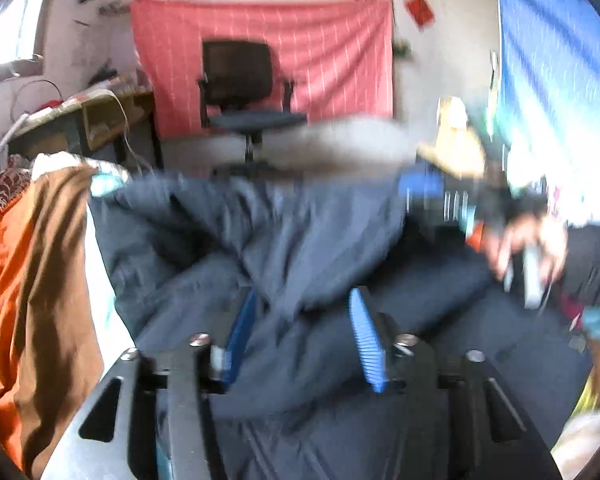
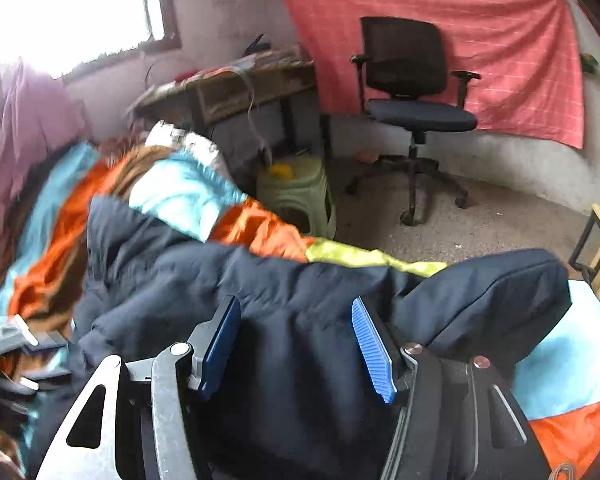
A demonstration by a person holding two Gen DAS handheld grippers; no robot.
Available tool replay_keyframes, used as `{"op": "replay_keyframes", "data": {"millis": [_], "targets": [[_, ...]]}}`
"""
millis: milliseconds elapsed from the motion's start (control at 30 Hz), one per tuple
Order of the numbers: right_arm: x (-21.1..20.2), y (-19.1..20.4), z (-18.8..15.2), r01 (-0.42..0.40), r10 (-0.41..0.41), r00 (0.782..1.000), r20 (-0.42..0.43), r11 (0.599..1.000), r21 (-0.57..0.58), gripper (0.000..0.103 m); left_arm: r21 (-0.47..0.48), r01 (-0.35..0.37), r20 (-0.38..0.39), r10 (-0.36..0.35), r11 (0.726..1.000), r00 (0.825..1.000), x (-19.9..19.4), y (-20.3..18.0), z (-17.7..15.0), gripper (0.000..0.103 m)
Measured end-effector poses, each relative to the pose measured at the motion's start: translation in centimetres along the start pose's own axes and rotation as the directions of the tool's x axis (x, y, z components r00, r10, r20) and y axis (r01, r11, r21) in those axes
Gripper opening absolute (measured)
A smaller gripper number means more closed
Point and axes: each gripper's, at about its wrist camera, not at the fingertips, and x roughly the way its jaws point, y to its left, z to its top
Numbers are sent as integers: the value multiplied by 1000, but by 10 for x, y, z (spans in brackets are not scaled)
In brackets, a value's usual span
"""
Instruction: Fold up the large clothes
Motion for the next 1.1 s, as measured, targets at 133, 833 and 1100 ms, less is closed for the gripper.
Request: {"op": "replay_keyframes", "data": {"millis": [133,833,1100], "targets": [[-3,12,-17,25,-23,999,23,996,-83,58,-57,-47,2,47,997,999,34,4,32,47],[56,-27,-51,60,-77,992,-97,984,-165,51,98,-47,-226,68,994,972,148,17,-12,49],[-11,-24,-13,130,-112,986,120,980,-153,51,-154,-114,69,125,981,990,88,44,44,49]]}}
